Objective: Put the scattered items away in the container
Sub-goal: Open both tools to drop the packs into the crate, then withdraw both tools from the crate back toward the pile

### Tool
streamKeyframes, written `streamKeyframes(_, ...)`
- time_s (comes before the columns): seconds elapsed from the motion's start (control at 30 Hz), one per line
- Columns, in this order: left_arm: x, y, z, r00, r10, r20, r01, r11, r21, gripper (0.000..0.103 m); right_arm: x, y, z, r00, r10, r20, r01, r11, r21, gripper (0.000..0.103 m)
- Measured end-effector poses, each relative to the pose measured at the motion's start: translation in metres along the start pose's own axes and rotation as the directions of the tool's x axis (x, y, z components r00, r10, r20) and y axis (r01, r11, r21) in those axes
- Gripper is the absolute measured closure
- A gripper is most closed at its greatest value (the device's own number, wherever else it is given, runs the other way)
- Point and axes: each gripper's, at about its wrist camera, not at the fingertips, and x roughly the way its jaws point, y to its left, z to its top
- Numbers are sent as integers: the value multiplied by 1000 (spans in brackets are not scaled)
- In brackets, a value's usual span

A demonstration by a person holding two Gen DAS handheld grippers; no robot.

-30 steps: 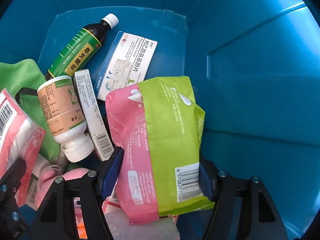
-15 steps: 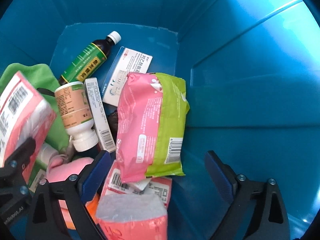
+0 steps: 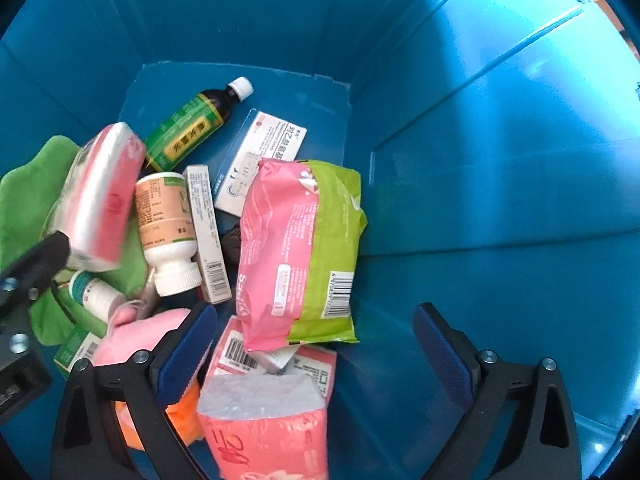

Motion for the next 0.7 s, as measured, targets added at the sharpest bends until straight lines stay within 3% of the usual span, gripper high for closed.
streamKeyframes(0.33,-25,3,-13,1000,9,12,-9,1000,-15,10,-30,2,-7,999,-6,40,7,1000,-17,2)
streamKeyframes(0.7,-108,20,-66,987,-43,155,42,999,4,10,-105,4,-53,979,-10,203,24,998,-65,1)
